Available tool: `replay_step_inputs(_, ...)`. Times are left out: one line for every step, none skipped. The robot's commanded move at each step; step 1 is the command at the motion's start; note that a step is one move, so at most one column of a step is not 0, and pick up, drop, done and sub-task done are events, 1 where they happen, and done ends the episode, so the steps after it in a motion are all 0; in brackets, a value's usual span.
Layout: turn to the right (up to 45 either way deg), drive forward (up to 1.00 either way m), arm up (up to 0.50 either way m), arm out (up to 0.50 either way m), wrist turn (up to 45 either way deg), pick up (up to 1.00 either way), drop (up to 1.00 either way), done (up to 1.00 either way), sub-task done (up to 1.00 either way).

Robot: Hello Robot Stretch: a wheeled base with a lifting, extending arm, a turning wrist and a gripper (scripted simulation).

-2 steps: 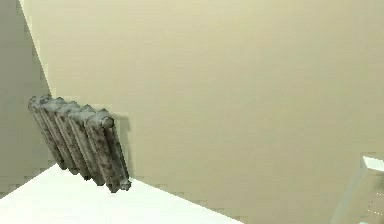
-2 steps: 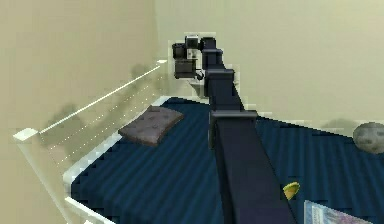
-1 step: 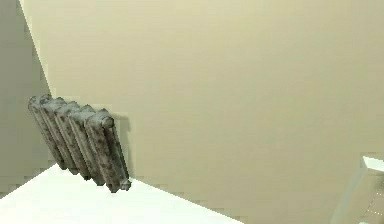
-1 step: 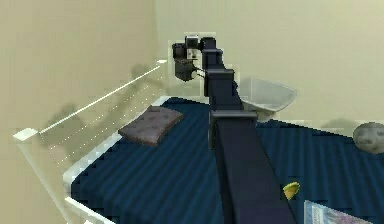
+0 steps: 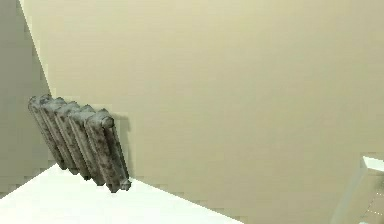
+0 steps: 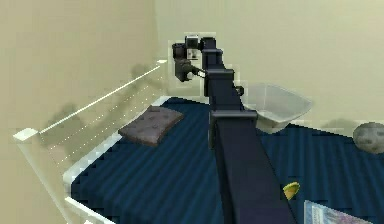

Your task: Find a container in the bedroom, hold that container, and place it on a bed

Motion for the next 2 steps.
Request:
replay_step_inputs(0.0, 0.0, -0.3, 0.0, 0.0, 0.0, 0.0, 0.0, 0.0)
replay_step_inputs(0.0, 0.0, -0.32, 0.0, 0.0, 0.0, 0.0, 0.0, 0.0)
